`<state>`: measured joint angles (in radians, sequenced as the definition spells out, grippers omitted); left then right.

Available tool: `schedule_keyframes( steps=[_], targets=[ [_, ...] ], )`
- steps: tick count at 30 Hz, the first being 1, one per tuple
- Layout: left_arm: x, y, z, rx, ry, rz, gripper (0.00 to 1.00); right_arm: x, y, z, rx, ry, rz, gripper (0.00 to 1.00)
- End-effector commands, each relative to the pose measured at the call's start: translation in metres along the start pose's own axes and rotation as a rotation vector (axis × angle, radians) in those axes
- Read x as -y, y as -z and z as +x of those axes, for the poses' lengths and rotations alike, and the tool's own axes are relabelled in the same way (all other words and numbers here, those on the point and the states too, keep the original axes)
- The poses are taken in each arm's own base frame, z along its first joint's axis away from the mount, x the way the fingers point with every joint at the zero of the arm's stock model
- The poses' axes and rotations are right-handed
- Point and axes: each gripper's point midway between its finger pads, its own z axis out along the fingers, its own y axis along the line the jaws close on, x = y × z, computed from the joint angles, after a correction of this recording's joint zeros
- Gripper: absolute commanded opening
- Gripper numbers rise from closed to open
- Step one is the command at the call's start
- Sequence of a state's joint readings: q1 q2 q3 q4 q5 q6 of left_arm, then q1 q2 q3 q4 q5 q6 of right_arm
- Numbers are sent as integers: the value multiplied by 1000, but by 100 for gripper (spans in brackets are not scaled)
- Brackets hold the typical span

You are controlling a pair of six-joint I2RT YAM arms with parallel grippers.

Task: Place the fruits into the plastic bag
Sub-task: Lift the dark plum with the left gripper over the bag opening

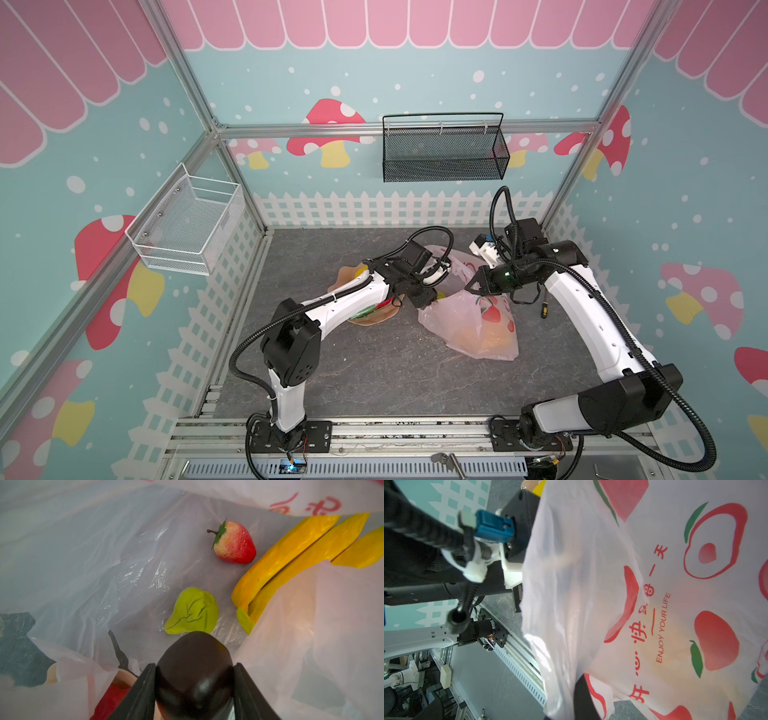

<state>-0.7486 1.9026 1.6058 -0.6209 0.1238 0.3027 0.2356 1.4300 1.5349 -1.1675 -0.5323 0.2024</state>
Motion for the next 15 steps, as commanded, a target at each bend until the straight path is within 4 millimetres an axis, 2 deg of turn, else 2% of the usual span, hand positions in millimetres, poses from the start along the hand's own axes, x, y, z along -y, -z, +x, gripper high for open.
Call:
schedule_keyframes(
  steps=[1, 9, 12, 15],
  targets=[
    [-1, -11, -5, 21, -62, -22, 23, -4, 2, 2, -9, 17, -19, 0],
    [4, -24, -1, -1, -147, -8, 23, -4, 2, 1, -8, 13, -21, 0],
    [8, -27, -8, 16, -142, 11, 23, -5, 1, 1, -8, 11, -24, 0],
    [21, -31, -18, 36, -156, 48, 23, -5, 1, 2, -10, 12, -23, 0]
  ],
)
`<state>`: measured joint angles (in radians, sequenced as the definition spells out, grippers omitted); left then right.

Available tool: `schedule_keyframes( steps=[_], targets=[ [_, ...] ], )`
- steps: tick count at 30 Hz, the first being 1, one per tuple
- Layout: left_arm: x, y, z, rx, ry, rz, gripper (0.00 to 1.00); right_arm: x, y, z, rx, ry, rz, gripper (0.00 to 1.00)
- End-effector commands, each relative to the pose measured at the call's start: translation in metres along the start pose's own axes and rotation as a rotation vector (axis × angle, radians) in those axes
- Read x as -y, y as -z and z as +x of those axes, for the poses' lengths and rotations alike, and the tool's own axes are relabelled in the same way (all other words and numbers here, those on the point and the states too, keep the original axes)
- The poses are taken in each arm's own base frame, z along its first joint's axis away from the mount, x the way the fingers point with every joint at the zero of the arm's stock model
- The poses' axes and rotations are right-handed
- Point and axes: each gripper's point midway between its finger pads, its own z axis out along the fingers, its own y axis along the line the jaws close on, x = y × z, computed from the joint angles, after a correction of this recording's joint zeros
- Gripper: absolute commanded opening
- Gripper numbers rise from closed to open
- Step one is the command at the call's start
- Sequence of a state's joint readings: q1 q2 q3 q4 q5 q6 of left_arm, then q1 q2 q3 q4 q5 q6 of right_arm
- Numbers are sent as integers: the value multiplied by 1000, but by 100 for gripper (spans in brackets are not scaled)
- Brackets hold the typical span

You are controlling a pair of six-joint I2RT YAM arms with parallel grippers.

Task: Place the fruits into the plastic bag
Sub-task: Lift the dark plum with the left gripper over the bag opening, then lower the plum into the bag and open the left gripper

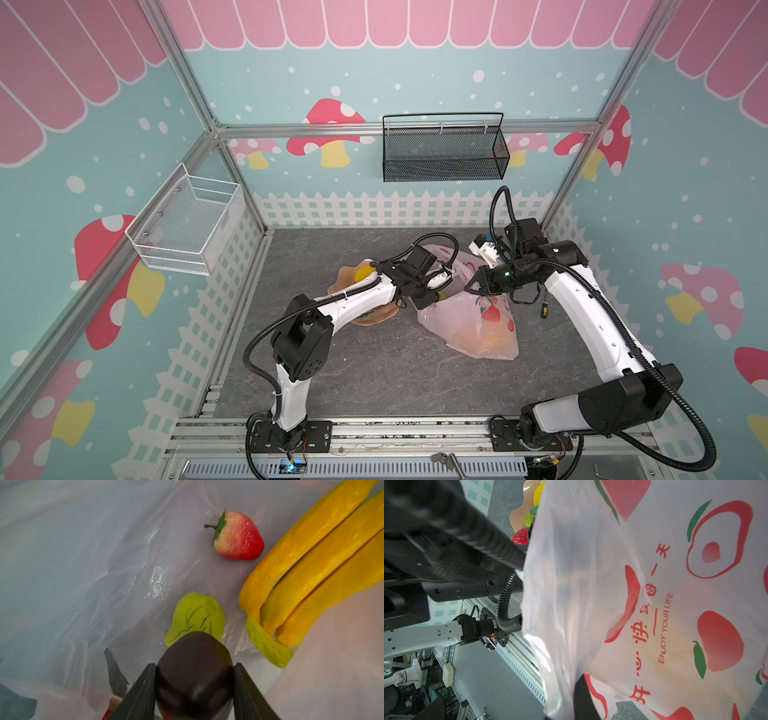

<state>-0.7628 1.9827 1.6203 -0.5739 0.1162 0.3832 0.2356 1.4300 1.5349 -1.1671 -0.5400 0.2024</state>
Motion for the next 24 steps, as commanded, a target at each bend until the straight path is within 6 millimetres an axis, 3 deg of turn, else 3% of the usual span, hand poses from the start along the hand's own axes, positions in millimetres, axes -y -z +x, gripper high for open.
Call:
schedule_keyframes(
  steps=[1, 11, 15, 24],
  targets=[
    [19, -2, -26, 59, -73, 47, 24, -3, 1, 2, -8, 10, -15, 0],
    [50, -3, -46, 116, -42, 177, 31, -2, -5, 4, -12, 7, -24, 0],
    [57, -1, -47, 131, -22, 214, 46, -3, -6, 4, -8, 6, -27, 0],
    [49, -5, -51, 166, 64, 180, 64, -4, -9, 3, -8, 5, -33, 0]
  ],
)
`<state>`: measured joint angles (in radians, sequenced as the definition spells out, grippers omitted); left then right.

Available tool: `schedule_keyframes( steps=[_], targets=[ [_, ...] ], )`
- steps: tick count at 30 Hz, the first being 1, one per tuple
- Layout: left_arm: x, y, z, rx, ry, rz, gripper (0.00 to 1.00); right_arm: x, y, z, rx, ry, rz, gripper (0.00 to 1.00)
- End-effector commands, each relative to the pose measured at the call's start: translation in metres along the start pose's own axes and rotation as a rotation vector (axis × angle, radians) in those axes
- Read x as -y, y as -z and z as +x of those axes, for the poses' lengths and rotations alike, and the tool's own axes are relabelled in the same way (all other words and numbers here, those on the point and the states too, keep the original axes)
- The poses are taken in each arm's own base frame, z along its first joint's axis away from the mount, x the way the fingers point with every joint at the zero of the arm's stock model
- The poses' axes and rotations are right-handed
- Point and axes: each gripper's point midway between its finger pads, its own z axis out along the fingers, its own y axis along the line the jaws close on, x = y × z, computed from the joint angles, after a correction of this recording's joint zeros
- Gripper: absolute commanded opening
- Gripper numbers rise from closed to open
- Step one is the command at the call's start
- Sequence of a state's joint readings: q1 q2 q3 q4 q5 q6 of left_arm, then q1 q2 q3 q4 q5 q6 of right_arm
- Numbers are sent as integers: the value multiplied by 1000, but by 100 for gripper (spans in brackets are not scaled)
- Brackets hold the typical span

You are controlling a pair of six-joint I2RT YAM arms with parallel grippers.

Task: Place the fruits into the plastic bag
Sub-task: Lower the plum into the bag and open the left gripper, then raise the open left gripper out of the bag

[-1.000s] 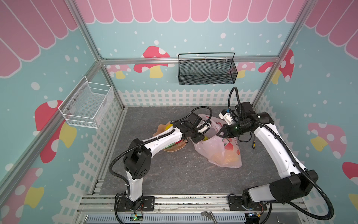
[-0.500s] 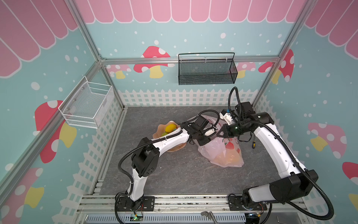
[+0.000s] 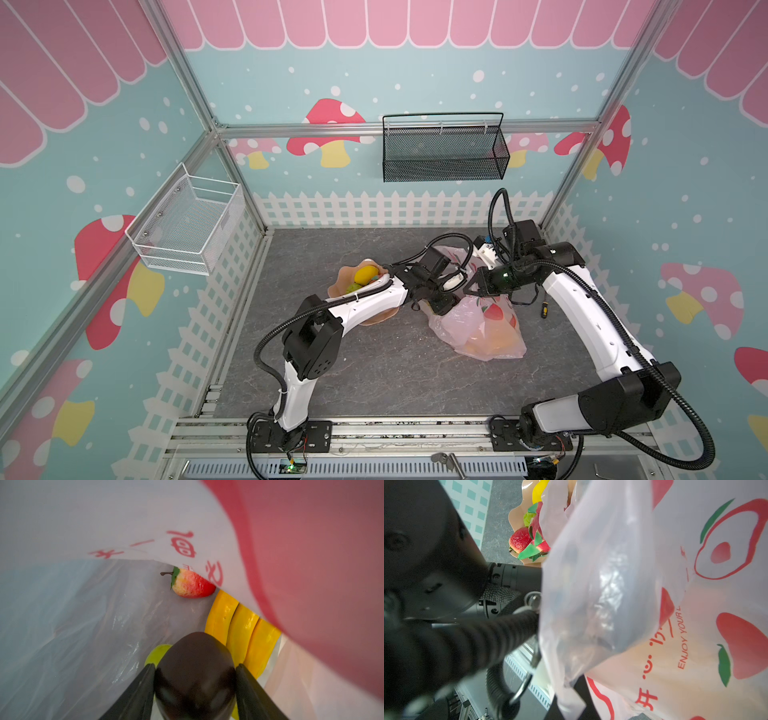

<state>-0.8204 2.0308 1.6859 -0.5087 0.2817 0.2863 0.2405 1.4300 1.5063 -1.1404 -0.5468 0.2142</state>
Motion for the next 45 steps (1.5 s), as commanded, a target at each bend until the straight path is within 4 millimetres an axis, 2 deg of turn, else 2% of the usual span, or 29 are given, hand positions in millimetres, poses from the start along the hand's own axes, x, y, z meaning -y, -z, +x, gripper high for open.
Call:
schedule_keyframes(
  steps=[1, 4, 11, 19, 26, 29, 37, 41, 45],
  targets=[
    [1, 1, -7, 46, 38, 3, 66, -5, -2, 1, -3, 15, -23, 0],
    [-6, 10, -12, 74, 71, -23, 73, -6, -2, 0, -2, 16, -24, 0],
    [-16, 40, -24, 160, 149, -32, 81, -4, -3, 1, -7, 16, -21, 0],
    [-29, 69, -26, 204, 199, -74, 81, -4, -4, 0, -8, 21, -18, 0],
    [-51, 103, -21, 246, 256, -177, 81, -2, -7, 0, -15, 20, -18, 0],
    [-50, 117, -20, 261, 265, -198, 81, -2, -6, -2, -10, 23, -17, 0],
    [-47, 151, 1, 277, 308, -264, 81, -1, -6, -4, -8, 28, -9, 0],
    [-71, 176, 20, 261, 366, -412, 82, 0, -6, -5, -9, 31, -3, 0],
    [-106, 203, 50, 250, 473, -548, 90, 0, -7, -7, -7, 32, -6, 0]
  ],
)
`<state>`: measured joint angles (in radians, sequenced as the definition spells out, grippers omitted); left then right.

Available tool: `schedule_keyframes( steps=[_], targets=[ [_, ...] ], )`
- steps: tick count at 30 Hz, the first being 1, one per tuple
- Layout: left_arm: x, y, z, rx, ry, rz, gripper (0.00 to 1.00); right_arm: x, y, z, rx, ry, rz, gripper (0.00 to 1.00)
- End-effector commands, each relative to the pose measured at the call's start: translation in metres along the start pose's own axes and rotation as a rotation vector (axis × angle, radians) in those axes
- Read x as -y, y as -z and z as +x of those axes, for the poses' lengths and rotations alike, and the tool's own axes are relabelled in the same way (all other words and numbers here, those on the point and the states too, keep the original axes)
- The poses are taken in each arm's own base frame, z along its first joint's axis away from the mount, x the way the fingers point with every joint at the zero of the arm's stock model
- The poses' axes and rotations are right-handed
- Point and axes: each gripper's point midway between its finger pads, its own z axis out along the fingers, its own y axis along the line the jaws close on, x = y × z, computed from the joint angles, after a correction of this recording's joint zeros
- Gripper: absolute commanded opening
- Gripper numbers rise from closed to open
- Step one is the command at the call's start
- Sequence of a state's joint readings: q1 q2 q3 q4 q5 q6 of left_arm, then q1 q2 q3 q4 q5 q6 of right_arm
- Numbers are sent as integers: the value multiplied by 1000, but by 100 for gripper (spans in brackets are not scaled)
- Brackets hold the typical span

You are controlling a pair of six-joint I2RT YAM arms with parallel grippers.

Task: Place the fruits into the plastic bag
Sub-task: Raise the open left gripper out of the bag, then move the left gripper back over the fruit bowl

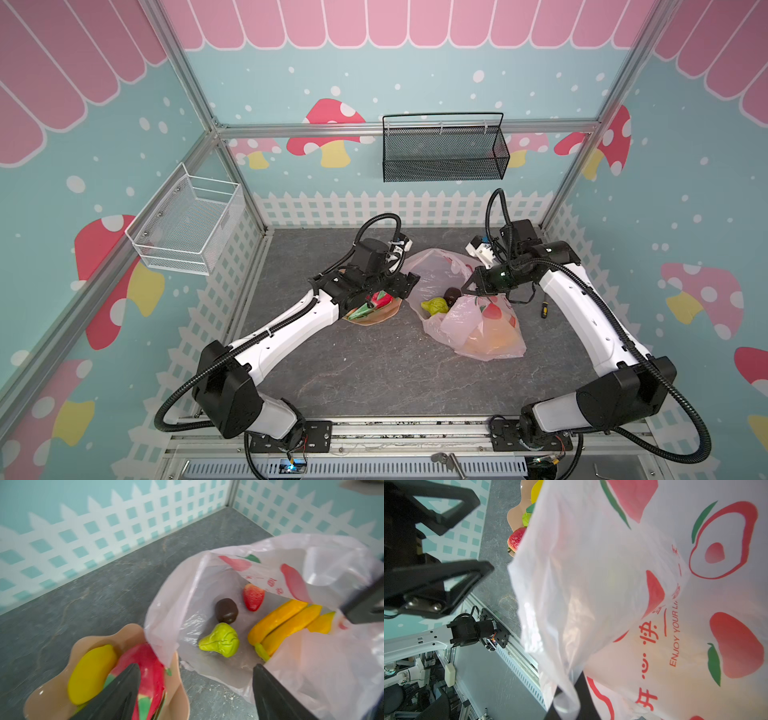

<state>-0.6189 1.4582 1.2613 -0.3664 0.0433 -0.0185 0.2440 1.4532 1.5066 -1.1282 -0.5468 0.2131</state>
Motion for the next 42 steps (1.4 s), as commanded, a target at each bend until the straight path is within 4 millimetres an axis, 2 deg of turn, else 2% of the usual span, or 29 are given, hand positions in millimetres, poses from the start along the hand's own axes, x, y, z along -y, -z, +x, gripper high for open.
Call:
schedule_keyframes(
  steps=[1, 5, 10, 14, 19, 26, 32, 42],
  targets=[
    [-53, 14, 11, -13, 97, -161, 92, -2, -1, -4, 2, 32, -3, 0],
    [-107, 21, 27, -71, 180, -228, 97, -2, 0, -4, 4, 35, 1, 0],
    [-162, 18, 43, -197, 208, -355, 98, -1, -1, -3, 0, 39, 1, 0],
    [-181, 3, 55, -314, 158, -400, 99, -2, 0, -3, 2, 44, 0, 0],
    [-188, -22, 64, -379, 104, -370, 99, -1, 0, -2, -3, 46, 6, 0],
    [-185, -47, 78, -494, 39, -292, 98, -1, 1, -2, -4, 45, 9, 0],
    [-177, -69, 97, -577, 33, -240, 96, 1, 1, -1, -14, 39, 24, 0],
    [-157, -97, 111, -633, 51, -192, 91, 2, 2, -3, -16, 38, 31, 0]
  ],
)
